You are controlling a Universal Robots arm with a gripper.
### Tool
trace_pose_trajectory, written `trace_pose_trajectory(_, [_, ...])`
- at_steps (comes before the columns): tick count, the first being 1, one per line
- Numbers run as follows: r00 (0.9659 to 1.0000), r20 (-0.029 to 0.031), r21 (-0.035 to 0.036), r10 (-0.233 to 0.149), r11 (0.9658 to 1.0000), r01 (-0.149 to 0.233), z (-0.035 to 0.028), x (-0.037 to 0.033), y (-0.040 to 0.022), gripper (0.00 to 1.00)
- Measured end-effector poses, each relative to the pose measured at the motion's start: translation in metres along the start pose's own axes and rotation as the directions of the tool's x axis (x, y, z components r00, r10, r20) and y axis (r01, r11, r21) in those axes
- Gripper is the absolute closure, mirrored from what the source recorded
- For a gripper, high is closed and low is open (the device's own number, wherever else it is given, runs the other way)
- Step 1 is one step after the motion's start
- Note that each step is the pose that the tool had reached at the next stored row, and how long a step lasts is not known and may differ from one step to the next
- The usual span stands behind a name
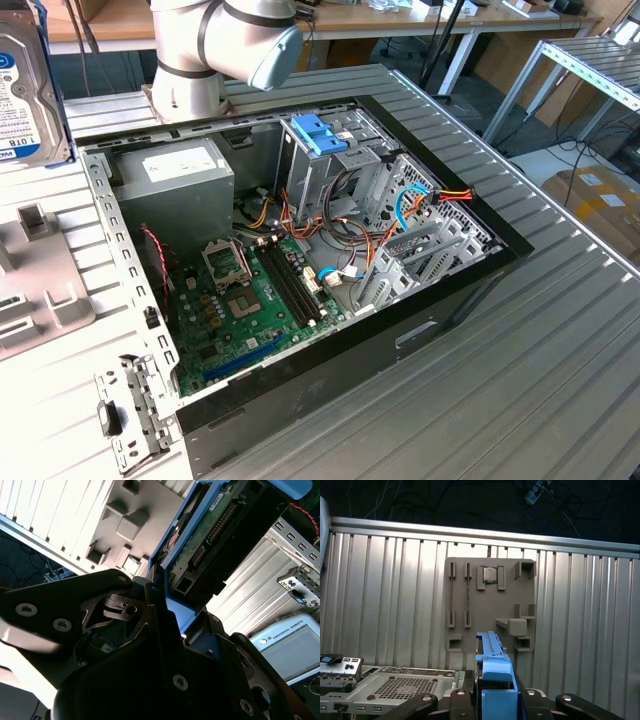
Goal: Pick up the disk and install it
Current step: 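Pick up the disk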
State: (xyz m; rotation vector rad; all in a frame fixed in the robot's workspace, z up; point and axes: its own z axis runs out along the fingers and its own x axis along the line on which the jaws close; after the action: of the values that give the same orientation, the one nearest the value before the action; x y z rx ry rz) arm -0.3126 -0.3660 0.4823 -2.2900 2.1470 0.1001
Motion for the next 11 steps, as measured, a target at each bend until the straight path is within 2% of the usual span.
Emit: trace_pose_trajectory(11, [1.0000, 0.0001, 0.0001, 0.000, 1.0000, 0.000, 0.0003, 0.0032, -0.0036, 0.63])
